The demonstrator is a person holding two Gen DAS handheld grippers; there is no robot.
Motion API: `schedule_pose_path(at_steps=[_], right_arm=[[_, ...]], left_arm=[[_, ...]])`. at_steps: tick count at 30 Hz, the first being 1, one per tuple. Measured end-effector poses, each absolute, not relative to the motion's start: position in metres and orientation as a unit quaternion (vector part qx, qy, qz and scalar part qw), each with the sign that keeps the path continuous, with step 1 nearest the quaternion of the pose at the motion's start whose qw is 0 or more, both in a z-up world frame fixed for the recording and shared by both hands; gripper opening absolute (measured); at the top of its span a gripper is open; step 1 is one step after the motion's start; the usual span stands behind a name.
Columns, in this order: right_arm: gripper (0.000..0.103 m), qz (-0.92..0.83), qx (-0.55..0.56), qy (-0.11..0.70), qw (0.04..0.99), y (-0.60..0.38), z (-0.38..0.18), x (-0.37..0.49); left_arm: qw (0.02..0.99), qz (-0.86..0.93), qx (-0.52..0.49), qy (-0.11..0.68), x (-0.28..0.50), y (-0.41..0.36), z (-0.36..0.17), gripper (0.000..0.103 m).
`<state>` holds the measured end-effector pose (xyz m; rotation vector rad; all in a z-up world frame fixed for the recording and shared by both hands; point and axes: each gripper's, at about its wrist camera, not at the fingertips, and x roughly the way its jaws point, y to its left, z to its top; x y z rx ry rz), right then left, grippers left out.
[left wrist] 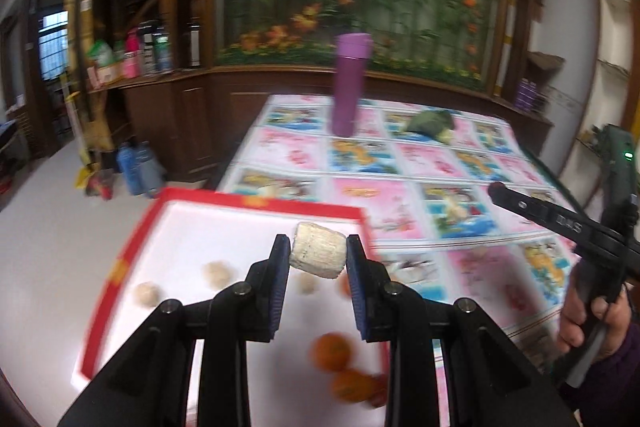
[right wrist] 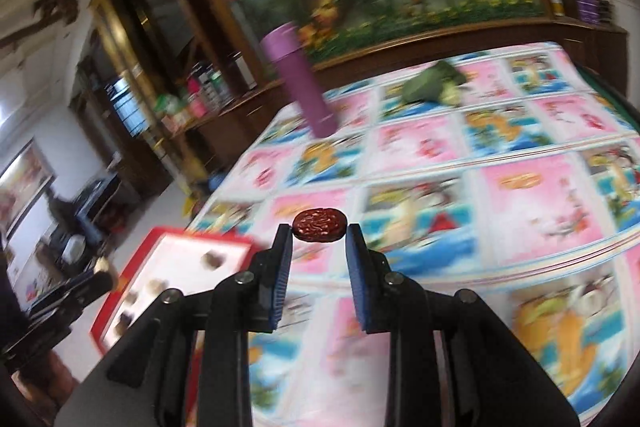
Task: Organize fruits
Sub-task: 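Carry the date and beige block into the white tray and open both tools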
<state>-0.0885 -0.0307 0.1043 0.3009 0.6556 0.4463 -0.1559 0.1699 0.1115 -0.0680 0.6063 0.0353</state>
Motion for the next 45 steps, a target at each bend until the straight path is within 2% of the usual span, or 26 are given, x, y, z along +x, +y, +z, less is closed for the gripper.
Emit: schedule_pose_path(at_steps=[8,21,39,45], right_arm=[[0.029,0.307,0.081,0.341,0.885,0.062,0.105,-0.127],[0.029,0.388,0.005,0.399,0.831,0.156,0.069,-0.172],[0.030,0.404,-0.029,0.451,0.795,0.181,0.042,-0.181],[0.030,0.408,-0.042,0.451,0.793,0.183,0.042,-0.182]], left_arm=[[0.949,0.077,-0.059,0.298,-0.179,0.229,0.099,0.027],[0.936,0.053,-0.068,0.341,-0.197,0.238,0.061,0.027],[0.920,0.068,-0.046,0.383,-0.191,0.242,0.044,0.028],[0.918,0.078,-0.047,0.385,-0.191,0.247,0.045,0.032]])
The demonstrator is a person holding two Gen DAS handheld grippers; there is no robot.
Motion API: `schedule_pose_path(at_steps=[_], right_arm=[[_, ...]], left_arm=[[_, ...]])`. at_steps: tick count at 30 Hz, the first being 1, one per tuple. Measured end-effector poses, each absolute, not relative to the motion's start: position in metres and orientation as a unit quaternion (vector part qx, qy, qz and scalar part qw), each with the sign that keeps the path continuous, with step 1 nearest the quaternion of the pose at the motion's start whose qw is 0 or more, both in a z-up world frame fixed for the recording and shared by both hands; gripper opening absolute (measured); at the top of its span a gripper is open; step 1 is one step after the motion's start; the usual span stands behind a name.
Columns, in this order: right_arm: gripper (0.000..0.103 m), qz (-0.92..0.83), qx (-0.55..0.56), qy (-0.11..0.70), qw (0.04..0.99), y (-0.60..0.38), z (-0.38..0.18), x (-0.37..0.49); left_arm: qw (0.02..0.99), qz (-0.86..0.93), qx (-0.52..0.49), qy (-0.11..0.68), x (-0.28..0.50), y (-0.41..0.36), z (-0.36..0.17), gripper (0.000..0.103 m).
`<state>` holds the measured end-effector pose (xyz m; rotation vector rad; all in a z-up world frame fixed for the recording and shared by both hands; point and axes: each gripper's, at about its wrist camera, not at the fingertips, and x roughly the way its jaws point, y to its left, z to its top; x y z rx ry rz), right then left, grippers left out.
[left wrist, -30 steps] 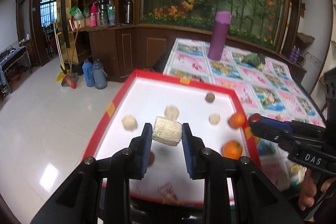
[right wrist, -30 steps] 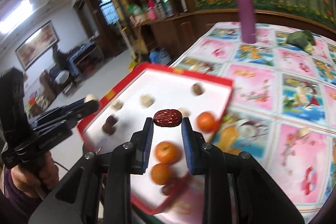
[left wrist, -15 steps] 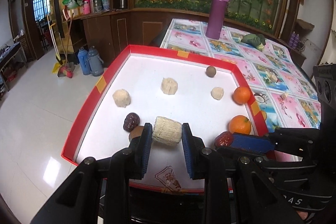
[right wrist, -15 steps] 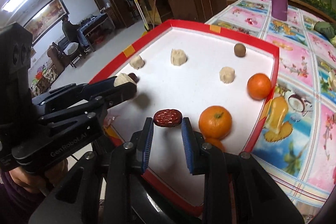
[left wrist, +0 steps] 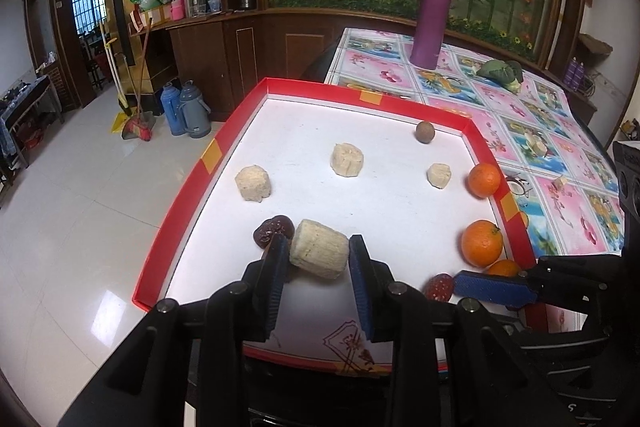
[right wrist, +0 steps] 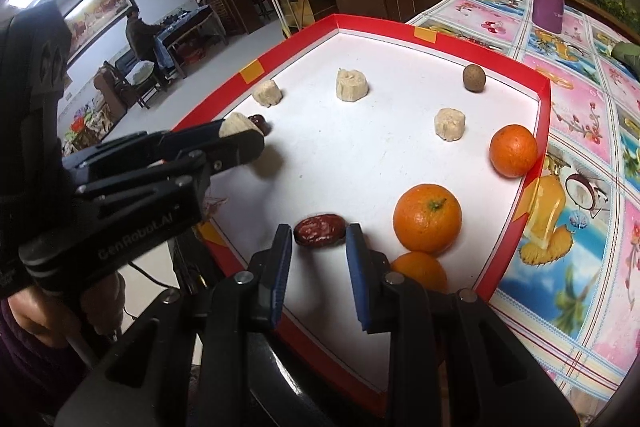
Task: Organize fruits
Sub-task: 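Carry the date and beige block into the white tray and open both tools, then grasp a small beige cube with the right tool while the left tool grasps a beige lumpy ball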
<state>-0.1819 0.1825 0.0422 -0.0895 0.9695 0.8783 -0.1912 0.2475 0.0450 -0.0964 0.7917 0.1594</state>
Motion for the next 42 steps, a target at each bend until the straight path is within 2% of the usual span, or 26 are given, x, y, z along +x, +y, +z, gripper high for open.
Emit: schedule_pose_path(at_steps=[12,15,24,30,38,42], right_arm=[[0.031,0.409,-0.003,0.416,0.812,0.150,0.064,-0.179],[0.035,0.387,0.017,0.409,0.826,0.129,0.069,-0.170],[0.038,0.242,0.033,0.392,0.887,0.021,0.068,-0.138],[0.039,0.166,0.030,0.431,0.886,-0.036,0.046,-0.102],[0.039,0.164,0.021,0.431,0.887,-0.028,0.041,-0.075],[0.039,0.153,0.011,0.442,0.884,-0.024,0.034,-0.067]], left_arm=[[0.925,0.082,-0.050,0.368,-0.193,0.246,0.063,0.046],[0.925,0.074,-0.048,0.369,-0.190,0.240,0.065,0.047],[0.929,0.021,-0.030,0.368,-0.177,0.198,0.071,0.048],[0.929,-0.024,-0.005,0.371,-0.169,0.161,0.078,0.049],[0.930,-0.066,0.026,0.361,-0.152,0.121,0.099,0.060],[0.926,-0.081,0.022,0.369,-0.136,0.109,0.097,0.060]])
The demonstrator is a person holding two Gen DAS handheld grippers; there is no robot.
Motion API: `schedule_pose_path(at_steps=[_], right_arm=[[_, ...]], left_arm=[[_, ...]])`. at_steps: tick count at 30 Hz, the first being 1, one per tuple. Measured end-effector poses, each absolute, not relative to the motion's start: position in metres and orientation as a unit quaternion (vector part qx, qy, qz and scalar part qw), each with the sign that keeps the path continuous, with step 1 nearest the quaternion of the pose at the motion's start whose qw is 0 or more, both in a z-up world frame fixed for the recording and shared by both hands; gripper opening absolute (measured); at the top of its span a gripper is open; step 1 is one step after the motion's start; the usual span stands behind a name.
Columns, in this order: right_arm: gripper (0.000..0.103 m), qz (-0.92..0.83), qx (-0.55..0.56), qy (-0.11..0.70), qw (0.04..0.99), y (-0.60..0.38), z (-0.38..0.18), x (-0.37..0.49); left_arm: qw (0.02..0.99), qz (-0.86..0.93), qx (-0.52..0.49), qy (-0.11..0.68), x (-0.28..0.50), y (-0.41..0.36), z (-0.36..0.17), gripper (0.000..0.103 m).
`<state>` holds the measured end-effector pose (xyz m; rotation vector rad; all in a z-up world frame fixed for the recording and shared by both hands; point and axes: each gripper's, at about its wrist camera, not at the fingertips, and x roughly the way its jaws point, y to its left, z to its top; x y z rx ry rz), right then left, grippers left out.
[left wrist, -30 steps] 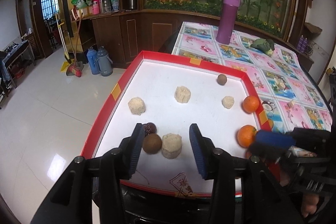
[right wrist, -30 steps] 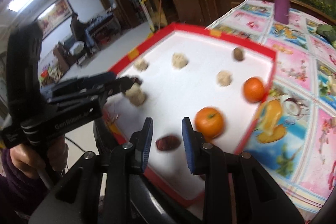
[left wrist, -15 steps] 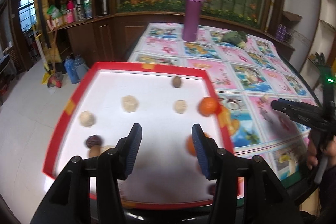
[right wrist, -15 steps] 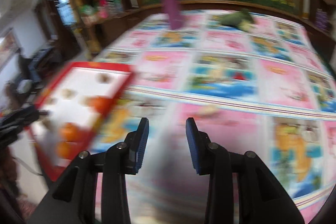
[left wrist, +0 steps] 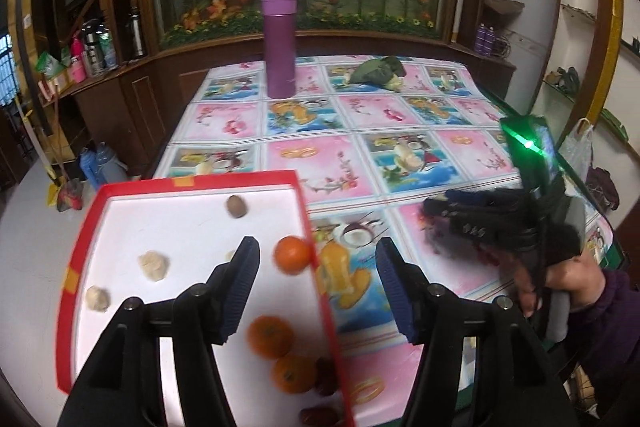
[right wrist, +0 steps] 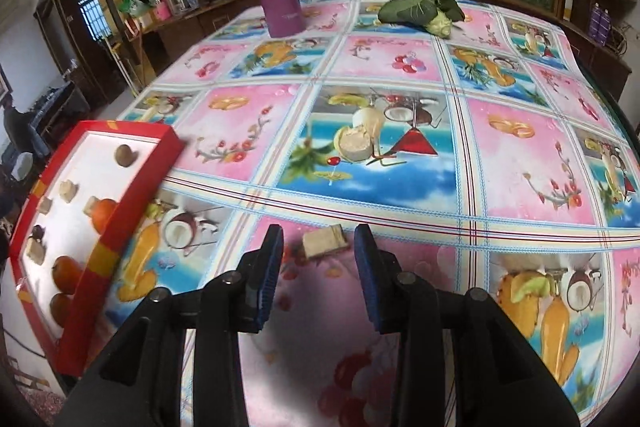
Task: Organize fruits
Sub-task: 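Grasp a small beige cube with the right tool while the left tool grasps a beige lumpy ball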
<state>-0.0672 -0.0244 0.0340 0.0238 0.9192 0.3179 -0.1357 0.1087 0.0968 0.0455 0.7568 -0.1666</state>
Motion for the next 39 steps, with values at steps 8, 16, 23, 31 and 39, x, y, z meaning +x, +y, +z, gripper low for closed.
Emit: schedule_pose_path(at_steps=[8,16,23,31,39], right_arm=[[0.025,0.156,0.047,0.435,0.886,-0.048,0.032,-0.063],[0.025,0.059,0.138,0.423,0.893,-0.109,0.037,-0.048],[0.025,0.025,0.172,0.407,0.897,-0.128,0.043,-0.048],[0.025,0.032,0.189,0.406,0.894,-0.131,0.045,-0.049],[0.025,0.032,0.185,0.408,0.894,-0.129,0.044,-0.049]], left_arm=[[0.916,-0.094,0.043,0.388,-0.075,0.063,0.084,0.060],[0.903,-0.101,0.053,0.415,-0.004,0.000,0.050,0.060],[0.895,-0.107,0.051,0.431,0.020,-0.031,0.035,0.060],[0.881,-0.116,0.036,0.456,0.036,-0.037,0.016,0.027],[0.888,-0.124,0.030,0.443,0.030,-0.033,0.019,0.022]])
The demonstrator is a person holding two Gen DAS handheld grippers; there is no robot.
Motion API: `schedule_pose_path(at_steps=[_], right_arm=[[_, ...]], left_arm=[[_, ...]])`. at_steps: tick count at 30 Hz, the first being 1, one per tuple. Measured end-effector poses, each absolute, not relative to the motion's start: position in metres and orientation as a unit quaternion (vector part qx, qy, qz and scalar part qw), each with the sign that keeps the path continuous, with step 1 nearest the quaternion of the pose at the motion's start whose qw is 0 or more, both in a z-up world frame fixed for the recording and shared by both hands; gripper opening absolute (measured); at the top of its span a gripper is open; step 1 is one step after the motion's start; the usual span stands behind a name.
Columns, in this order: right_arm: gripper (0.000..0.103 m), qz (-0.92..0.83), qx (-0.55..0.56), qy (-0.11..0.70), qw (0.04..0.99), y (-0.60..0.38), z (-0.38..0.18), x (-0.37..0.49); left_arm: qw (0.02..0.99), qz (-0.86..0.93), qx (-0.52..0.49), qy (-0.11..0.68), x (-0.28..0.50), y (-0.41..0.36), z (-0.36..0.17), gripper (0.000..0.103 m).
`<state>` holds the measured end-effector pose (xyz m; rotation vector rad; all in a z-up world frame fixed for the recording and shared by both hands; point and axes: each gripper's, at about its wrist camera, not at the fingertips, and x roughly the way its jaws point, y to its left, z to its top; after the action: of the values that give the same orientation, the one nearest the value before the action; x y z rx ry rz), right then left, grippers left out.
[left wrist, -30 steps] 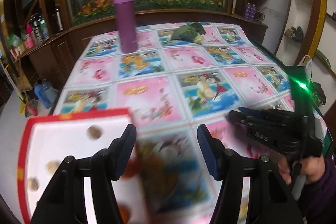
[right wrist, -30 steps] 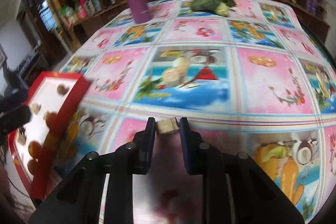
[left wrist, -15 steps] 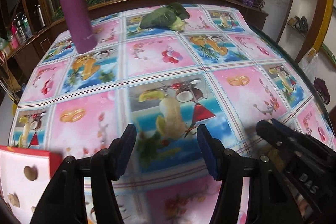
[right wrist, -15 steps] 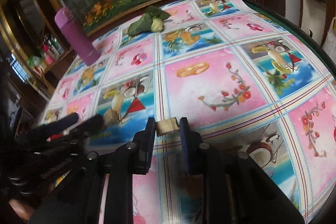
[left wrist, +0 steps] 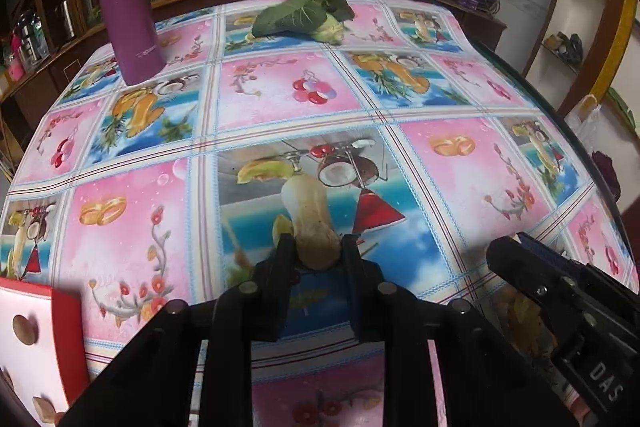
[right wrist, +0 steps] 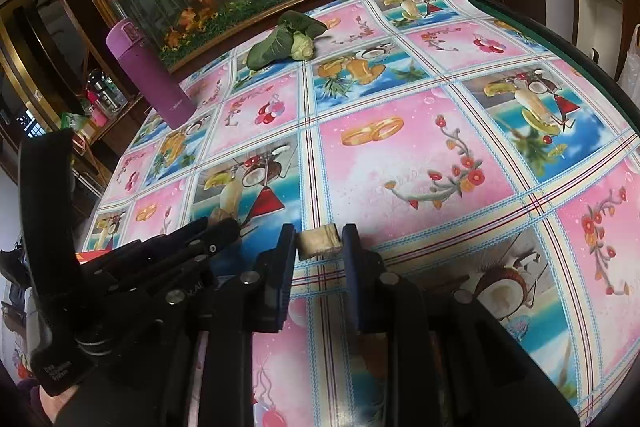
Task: Organize fruits
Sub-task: 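Grasp a small beige cube with the right tool while the left tool grasps a beige lumpy ball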
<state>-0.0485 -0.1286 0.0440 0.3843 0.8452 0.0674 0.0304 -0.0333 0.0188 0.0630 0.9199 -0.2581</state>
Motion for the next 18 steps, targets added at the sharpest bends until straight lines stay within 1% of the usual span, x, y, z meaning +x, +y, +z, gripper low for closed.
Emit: schedule_pose_path(at_steps=[4,8,16,18], right_arm=[[0.025,0.034,0.186,0.405,0.895,-0.128,0.044,-0.049],[0.025,0.050,0.187,0.394,0.899,-0.125,0.048,-0.051],[0.025,0.088,0.137,0.337,0.927,-0.101,0.065,-0.068],[0.025,0.101,0.128,0.337,0.927,-0.092,0.066,-0.069]], left_arm=[[0.896,-0.117,0.033,0.427,0.015,-0.026,0.033,0.022],[0.911,-0.115,0.029,0.396,-0.016,-0.012,0.057,0.022],[0.941,-0.063,0.034,0.332,-0.074,0.033,0.094,0.022],[0.946,-0.043,0.036,0.319,-0.085,0.047,0.101,0.022]])
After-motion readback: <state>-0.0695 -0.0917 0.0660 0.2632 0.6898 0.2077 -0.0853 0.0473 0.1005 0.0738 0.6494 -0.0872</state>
